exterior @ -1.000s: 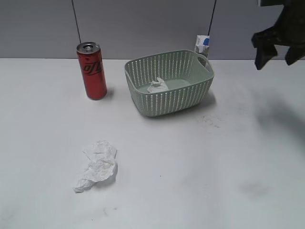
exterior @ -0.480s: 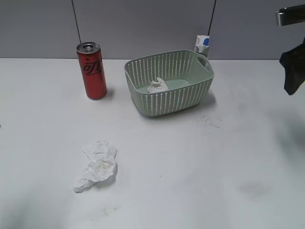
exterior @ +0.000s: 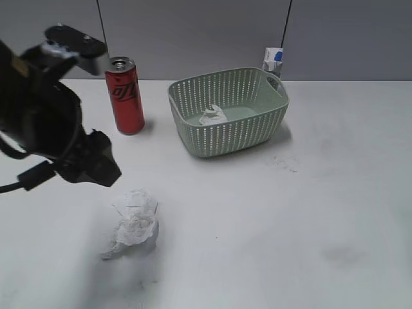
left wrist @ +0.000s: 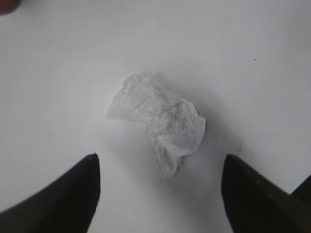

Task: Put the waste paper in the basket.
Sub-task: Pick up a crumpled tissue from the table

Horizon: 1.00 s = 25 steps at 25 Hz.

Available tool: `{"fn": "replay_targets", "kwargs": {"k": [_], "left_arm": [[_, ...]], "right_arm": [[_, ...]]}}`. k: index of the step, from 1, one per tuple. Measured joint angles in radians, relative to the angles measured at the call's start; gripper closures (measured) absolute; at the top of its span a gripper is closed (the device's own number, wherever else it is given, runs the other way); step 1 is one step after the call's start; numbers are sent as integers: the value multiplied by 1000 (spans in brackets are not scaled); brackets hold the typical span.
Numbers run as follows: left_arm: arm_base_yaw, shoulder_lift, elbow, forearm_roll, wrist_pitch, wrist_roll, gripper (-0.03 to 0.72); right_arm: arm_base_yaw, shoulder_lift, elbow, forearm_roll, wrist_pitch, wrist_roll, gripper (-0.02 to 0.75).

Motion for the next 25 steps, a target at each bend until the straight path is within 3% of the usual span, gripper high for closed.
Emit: {"fn": "replay_targets", "kwargs": {"k": [8, 15, 25], "left_arm": [[-4, 295, -96, -29, -1, 1, 97], [-4, 431, -104, -62, -13, 1, 97], [-4, 503, -119, -67, -46, 1, 99]], "right_arm": [[0, -362, 226, 9, -28, -2, 158], [0, -728, 383, 10, -26, -2, 158], [0, -1188, 423, 10, 3, -2, 158]]}}
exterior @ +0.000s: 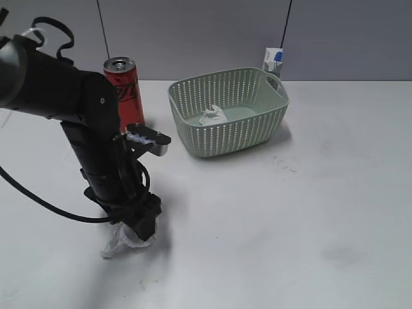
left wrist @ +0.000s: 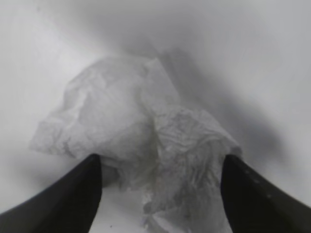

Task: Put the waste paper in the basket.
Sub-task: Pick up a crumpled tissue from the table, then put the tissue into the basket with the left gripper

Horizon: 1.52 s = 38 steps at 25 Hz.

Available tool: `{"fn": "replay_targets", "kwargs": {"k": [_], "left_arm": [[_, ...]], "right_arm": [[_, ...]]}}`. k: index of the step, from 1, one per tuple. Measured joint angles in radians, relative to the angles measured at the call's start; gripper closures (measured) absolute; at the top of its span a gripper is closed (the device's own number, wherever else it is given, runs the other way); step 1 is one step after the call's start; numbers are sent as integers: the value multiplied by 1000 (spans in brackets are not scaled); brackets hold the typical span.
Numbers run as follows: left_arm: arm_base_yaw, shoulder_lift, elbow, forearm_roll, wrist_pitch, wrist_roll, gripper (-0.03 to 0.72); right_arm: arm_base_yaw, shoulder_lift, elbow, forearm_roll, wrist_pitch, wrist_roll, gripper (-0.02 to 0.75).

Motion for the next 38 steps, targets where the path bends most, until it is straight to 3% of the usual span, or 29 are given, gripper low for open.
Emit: {"fn": "replay_targets", "kwargs": {"k": [3, 5, 7, 9, 11, 18, 29, 33, 38], "left_arm": [[0, 7, -4, 6, -7, 0, 157], [-1, 9, -5, 15, -14, 0, 270], [-1, 13, -6, 31, -19, 0, 455], [-1, 15, -9, 44, -24, 0, 594], [-1, 16, -13, 63, -23, 0, 643], [-5, 54, -133, 170, 134, 0, 656], [-5, 57, -671, 191, 369, 0, 658], [-5, 58, -795, 174, 228, 1, 658], [-5, 78, -811, 125, -137, 0, 658]], "right_arm": [[0, -62, 4, 0, 1, 0, 158], [0, -67, 4, 1, 1, 0, 158], [0, -67, 5, 1, 1, 0, 158], [0, -67, 5, 1, 1, 0, 162], [0, -67, 5, 1, 1, 0, 170], [0, -67, 17, 3, -39, 0, 221], [0, -68, 41, 3, -96, 0, 234], [0, -68, 41, 3, -97, 1, 234], [0, -68, 41, 3, -97, 1, 234]]}}
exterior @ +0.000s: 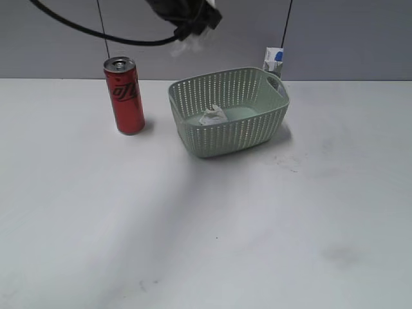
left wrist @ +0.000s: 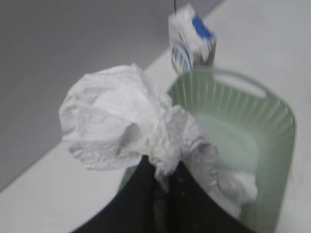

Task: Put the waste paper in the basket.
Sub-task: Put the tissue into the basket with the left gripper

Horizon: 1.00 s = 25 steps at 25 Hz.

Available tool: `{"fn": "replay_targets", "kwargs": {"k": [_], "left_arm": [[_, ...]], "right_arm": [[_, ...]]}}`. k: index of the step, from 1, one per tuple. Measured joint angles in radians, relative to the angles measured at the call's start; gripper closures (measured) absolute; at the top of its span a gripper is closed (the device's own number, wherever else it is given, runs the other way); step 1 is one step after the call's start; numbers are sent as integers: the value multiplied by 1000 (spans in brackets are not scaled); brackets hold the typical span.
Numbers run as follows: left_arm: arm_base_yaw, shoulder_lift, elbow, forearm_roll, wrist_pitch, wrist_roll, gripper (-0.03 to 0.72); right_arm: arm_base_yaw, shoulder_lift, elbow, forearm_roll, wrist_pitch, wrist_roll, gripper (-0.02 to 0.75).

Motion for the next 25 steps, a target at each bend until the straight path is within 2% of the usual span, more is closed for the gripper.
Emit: {"fn": "replay_targets", "kwargs": {"k": [5, 10, 12, 14, 17, 18, 21, 25], "left_arm": [[0, 79, 0, -82, -158, 0, 658], [0, 171, 0, -113, -122, 0, 655], [0, 198, 0, -125, -90, 1, 627], [0, 217, 0, -128, -52, 0, 512], [0, 222, 0, -132, -21, 1, 191], [0, 219, 0, -134, -14, 1, 111], [0, 190, 0, -134, 15, 1, 30], [0, 114, 0, -120, 57, 1, 17]], "right_arm": [[0, 0, 0, 0, -1, 0, 236], [0, 0, 0, 0, -1, 0, 236], [0, 0, 0, 0, -1, 0, 236], [0, 0, 0, 0, -1, 0, 236], [0, 0, 0, 0, -1, 0, 236], [0, 0, 0, 0, -1, 0, 236], [0, 0, 0, 0, -1, 0, 236], [0, 0, 0, 0, -1, 0, 238]]}}
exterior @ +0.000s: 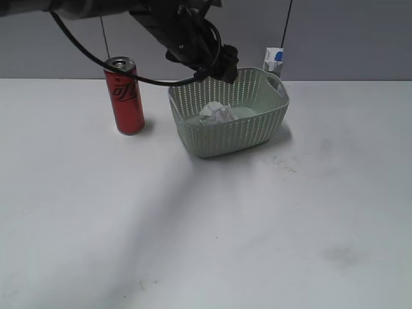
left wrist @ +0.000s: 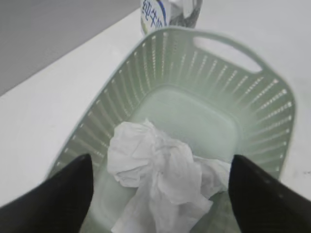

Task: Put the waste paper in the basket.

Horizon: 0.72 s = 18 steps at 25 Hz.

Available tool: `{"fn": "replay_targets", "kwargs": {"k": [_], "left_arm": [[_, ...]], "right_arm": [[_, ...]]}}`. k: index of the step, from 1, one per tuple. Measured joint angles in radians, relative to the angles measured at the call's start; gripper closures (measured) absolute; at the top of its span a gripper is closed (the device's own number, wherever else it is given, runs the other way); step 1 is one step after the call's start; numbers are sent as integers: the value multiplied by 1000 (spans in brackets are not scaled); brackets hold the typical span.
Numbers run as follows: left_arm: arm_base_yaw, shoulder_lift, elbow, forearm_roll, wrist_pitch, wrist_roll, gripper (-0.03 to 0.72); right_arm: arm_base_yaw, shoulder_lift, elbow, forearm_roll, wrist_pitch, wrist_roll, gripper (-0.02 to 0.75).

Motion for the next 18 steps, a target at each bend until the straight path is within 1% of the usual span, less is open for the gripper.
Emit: {"fn": "replay_targets", "kwargs": {"k": [4, 7, 10, 12, 15, 18], "left_arm": [[21, -91, 0, 72, 90, -7, 24], [61, -150, -1, 172, 208, -91, 31], [129, -197, -1, 257, 353, -160, 43], [191, -217, -2, 285, 452, -193, 48], [289, -236, 6, 286, 508, -245, 55], [373, -286, 71, 270, 515, -277, 64]], "right_arm": [[0, 0, 0, 0, 0, 0, 238], [0, 0, 0, 0, 0, 0, 238], [0, 0, 0, 0, 0, 0, 238], [0, 0, 0, 0, 0, 0, 237], [0, 0, 0, 1, -1, 0, 237], [0, 0, 0, 1, -1, 0, 237]]}}
